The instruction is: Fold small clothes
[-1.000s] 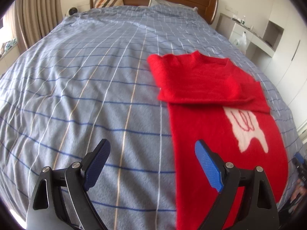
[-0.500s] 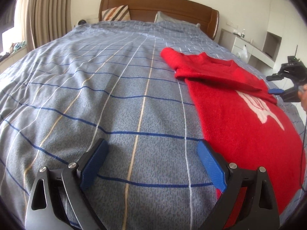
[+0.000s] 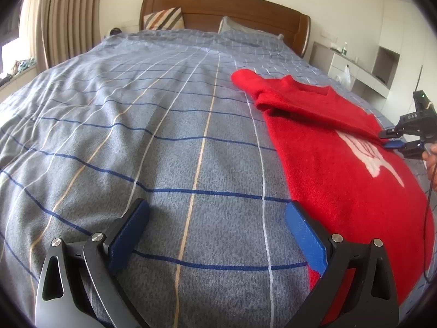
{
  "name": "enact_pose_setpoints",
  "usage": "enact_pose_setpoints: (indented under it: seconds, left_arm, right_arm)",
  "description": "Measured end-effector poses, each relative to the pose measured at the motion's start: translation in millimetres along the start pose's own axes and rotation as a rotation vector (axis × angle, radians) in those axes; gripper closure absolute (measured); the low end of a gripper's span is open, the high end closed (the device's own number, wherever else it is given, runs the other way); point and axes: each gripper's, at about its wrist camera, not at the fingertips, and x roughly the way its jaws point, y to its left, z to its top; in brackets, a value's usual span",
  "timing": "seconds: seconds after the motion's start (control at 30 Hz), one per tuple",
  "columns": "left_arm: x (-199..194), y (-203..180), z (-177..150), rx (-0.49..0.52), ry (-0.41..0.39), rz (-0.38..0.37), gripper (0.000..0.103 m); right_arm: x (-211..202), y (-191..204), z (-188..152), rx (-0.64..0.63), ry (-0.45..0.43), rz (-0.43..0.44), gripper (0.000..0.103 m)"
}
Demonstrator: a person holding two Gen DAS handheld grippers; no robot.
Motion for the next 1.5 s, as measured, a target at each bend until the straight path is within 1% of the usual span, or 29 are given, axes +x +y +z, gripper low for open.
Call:
enact_pose_setpoints:
  seconds: [0.07, 0.1, 0.2, 0.27, 0.33, 0.4, 0.47, 0.53, 0.57, 0.63, 0.7, 0.77, 0.87, 1.03, 1.5]
  left_arm:
    - [-2, 1, -1, -0.006, 0.000, 0.002, 0.003]
    - [-3, 1, -1, -0.007, 0.001, 0.003, 0.003]
    - [-5, 1, -1, -0.011, 0.004, 0.006, 0.003]
    - [-7, 3, -1, -0.026, 0.007, 0.003, 0.003]
    - [-12, 6, 0, -0.053, 0.003, -0.007, 0.003]
    - [-16, 8, 0, -0.078, -0.002, -0.011, 0.003]
    - [-17, 9, -2, -0.087, -0.002, 0.003, 0.003]
    - [-15, 6, -4, -0.076, 0.004, 0.029, 0.003]
    - [-14, 4, -5, -0.066, 0.006, 0.041, 0.003]
    - [-12, 0, -7, -0.040, 0.008, 0.066, 0.003]
    - [-10, -2, -9, -0.021, 0.009, 0.083, 0.002]
    - [-9, -3, -10, -0.014, 0.007, 0.091, 0.002]
    - [-8, -3, -11, -0.008, 0.003, 0.099, 0.001]
    - [-9, -3, -12, -0.006, 0.001, 0.104, 0.001]
    - [-9, -3, -12, -0.006, 0.001, 0.105, 0.001]
  right_arm:
    - [-16, -6, -6, -0.025, -0.046, 0.021, 0.053]
    - [-26, -8, -12, -0.058, -0.072, 0.015, 0.050]
    - [-64, -15, -39, -0.183, -0.161, -0.001, 0.047]
    - [-89, -24, -65, -0.285, -0.228, -0.061, 0.040]
    - [-110, -39, -93, -0.383, -0.309, -0.160, 0.036]
    - [-125, -59, -117, -0.454, -0.369, -0.251, 0.035]
    - [-133, -82, -134, -0.486, -0.398, -0.321, 0.035]
    - [-135, -104, -143, -0.480, -0.402, -0.365, 0.035]
    - [-135, -113, -146, -0.467, -0.402, -0.374, 0.035]
    - [-133, -125, -150, -0.444, -0.408, -0.367, 0.035]
    - [-131, -129, -155, -0.453, -0.428, -0.365, 0.033]
    - [-127, -130, -156, -0.458, -0.433, -0.371, 0.029]
    - [-122, -132, -152, -0.449, -0.434, -0.363, 0.026]
    - [-123, -132, -156, -0.450, -0.435, -0.353, 0.025]
    - [-119, -130, -157, -0.463, -0.440, -0.362, 0.022]
